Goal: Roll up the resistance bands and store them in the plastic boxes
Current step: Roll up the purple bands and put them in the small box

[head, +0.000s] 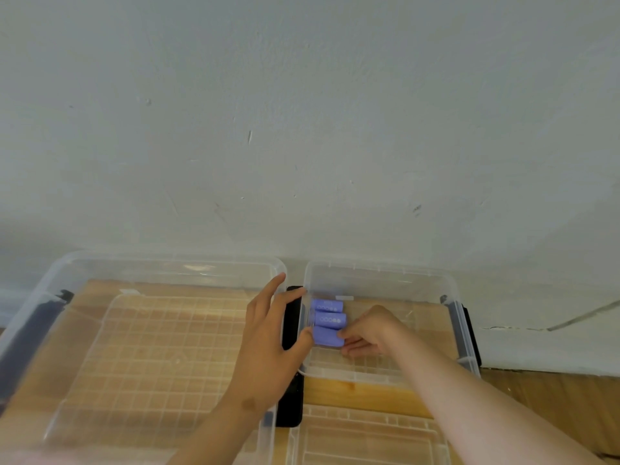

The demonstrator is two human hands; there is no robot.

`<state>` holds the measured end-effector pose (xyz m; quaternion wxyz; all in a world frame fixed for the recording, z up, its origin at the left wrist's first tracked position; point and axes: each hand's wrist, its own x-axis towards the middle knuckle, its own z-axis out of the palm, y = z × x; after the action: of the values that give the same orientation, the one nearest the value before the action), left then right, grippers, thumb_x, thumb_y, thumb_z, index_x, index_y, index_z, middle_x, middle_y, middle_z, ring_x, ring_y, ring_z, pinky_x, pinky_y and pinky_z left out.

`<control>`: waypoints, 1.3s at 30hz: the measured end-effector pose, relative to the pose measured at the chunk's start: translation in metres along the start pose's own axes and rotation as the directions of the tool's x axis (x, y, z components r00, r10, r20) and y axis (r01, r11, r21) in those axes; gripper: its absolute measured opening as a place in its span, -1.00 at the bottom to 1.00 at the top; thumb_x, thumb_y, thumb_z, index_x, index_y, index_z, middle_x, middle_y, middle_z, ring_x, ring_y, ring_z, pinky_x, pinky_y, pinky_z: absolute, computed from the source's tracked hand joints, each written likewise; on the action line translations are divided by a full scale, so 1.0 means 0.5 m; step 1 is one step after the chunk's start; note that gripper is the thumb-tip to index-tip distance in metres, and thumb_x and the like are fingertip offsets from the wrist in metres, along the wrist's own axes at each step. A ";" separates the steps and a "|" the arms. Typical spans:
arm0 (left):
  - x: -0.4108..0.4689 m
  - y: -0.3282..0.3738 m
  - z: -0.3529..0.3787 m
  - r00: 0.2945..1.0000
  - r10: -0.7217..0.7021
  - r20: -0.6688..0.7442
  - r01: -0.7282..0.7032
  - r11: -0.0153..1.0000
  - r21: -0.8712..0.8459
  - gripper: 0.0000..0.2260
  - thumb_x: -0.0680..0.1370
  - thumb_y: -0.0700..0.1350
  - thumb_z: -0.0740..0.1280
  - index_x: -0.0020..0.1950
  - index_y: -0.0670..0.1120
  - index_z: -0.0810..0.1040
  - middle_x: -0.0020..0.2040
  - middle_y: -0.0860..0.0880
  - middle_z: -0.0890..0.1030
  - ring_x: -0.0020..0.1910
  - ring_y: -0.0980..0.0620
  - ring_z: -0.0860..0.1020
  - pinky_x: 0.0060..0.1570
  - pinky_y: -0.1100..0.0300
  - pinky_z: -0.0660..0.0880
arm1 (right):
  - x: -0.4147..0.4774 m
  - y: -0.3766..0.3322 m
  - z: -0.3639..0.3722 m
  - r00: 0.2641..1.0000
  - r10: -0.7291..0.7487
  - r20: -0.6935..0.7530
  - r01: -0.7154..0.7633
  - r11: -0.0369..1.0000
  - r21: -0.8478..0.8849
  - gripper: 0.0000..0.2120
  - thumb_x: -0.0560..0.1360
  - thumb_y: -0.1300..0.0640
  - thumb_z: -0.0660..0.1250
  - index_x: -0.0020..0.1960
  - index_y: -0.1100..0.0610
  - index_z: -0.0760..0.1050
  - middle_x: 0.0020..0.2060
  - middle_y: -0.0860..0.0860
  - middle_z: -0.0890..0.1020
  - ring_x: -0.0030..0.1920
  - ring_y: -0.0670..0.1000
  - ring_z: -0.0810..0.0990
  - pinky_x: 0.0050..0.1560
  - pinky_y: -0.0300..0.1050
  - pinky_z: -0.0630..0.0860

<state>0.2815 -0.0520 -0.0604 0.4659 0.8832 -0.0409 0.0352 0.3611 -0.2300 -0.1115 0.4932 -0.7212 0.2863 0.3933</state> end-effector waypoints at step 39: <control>0.000 -0.002 0.001 1.000 -0.008 0.004 0.008 1.000 -0.013 -0.57 0.52 -0.09 0.35 0.34 0.20 0.34 0.46 0.37 0.08 0.45 0.34 0.03 0.22 0.47 0.07 | -0.028 -0.014 0.008 0.893 -0.402 -0.201 0.304 0.870 -0.390 -0.77 0.46 0.23 0.40 -0.30 0.01 0.45 -0.22 0.10 0.65 -0.16 0.15 0.67 -0.06 0.04 0.63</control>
<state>0.2816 -0.0516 -0.0615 0.4718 0.8803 -0.0386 0.0312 0.3582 -0.2236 -0.0970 0.3770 -0.8847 0.1401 0.2355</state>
